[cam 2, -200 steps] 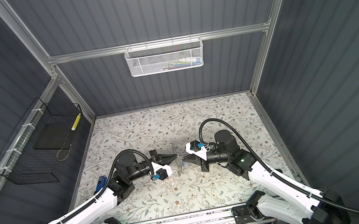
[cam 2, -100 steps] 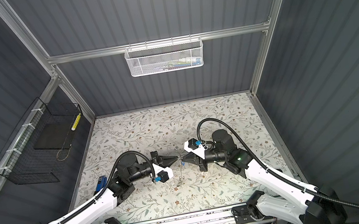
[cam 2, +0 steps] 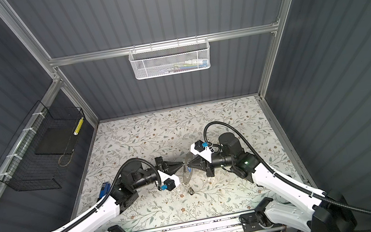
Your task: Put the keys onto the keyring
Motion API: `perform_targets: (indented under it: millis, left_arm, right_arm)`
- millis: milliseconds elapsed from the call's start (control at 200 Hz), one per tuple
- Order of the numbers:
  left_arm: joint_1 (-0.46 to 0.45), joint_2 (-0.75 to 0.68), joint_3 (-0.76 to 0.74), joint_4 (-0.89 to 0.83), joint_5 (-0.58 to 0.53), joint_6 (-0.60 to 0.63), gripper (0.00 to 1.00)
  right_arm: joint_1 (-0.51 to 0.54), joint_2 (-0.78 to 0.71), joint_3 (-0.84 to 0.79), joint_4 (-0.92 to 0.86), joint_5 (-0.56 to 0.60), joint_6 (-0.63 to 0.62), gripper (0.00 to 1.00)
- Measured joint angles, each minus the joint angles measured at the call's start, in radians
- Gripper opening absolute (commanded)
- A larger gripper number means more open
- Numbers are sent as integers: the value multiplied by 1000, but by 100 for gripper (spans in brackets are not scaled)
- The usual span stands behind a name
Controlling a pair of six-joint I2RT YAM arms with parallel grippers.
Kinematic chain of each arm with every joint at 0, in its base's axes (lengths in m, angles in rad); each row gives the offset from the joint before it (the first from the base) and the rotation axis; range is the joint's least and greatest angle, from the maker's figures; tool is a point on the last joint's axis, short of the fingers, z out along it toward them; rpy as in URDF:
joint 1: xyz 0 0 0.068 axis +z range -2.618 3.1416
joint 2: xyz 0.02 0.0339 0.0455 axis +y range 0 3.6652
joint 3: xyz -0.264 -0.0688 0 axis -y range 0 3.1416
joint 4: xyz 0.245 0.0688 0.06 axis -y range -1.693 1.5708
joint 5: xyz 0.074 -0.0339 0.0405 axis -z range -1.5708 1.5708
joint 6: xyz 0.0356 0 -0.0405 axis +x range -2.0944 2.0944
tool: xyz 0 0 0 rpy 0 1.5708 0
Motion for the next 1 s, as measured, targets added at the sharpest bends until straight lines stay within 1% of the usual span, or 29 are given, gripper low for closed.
perform_targets:
  millis: [275, 575, 800, 920, 1001]
  left_arm:
    - [-10, -10, 9, -18, -10, 26, 0]
    - [-10, -11, 11, -32, -21, 17, 0]
    - [-10, -10, 14, -32, -17, -78, 0]
    - [-10, 6, 39, -48, 13, -148, 0]
    - [-5, 28, 58, -49, 48, -209, 0]
  right_arm:
    - [-11, 60, 57, -70, -9, 35, 0]
    - [-11, 100, 90, -114, -23, 61, 0]
    - [-12, 96, 87, -110, -30, 64, 0]
    - [-16, 84, 74, -90, -42, 56, 0]
    - [-21, 58, 62, -87, -40, 43, 10]
